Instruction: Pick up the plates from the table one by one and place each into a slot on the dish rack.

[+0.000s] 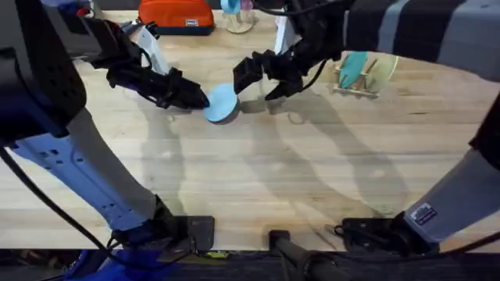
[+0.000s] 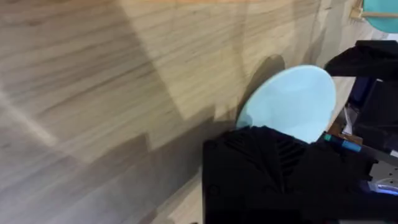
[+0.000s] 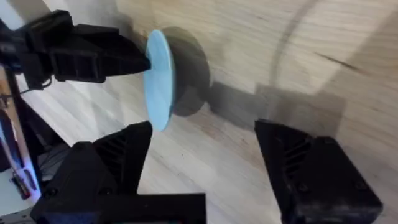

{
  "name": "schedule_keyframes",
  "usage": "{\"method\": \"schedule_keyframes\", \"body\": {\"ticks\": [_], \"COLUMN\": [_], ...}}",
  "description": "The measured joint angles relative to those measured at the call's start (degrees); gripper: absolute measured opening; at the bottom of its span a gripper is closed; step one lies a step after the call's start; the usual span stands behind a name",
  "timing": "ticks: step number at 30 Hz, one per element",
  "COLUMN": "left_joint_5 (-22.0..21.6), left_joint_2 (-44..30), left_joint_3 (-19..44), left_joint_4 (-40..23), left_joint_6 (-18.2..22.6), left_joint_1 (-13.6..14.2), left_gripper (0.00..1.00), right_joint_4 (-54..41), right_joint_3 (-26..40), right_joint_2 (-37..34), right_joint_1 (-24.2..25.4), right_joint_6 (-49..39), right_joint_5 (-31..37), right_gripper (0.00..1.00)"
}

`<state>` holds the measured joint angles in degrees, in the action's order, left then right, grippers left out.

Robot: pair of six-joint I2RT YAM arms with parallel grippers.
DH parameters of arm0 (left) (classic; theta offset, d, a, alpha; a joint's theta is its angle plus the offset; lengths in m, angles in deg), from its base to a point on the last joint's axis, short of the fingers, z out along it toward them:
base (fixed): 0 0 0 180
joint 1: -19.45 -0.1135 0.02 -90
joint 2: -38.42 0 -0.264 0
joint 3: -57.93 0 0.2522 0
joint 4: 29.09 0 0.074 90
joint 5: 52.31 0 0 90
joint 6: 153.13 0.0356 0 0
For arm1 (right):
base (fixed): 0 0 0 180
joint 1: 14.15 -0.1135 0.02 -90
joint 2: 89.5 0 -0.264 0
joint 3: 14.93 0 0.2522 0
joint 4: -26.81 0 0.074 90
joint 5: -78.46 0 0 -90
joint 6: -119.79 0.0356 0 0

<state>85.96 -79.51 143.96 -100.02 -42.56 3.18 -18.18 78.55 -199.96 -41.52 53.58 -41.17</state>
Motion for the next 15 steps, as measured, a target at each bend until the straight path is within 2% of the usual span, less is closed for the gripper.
{"method": "schedule_keyframes", "body": {"ticks": [10,15], "left_joint_5": [0.0,0.0], "left_joint_2": [0.0,0.0], "left_joint_3": [0.0,0.0], "left_joint_4": [0.0,0.0], "left_joint_6": [0.0,0.0], "left_joint_1": [0.0,0.0], "left_gripper": [0.040,0.041], "right_joint_4": [3.9,6.6], "right_joint_3": [0.0,0.0], "right_joint_2": [-1.2,-3.2], "right_joint_1": [-2.7,-4.3], "right_joint_6": [2.1,6.3], "right_joint_5": [0.0,0.0], "right_gripper": [0.995,0.995]}}
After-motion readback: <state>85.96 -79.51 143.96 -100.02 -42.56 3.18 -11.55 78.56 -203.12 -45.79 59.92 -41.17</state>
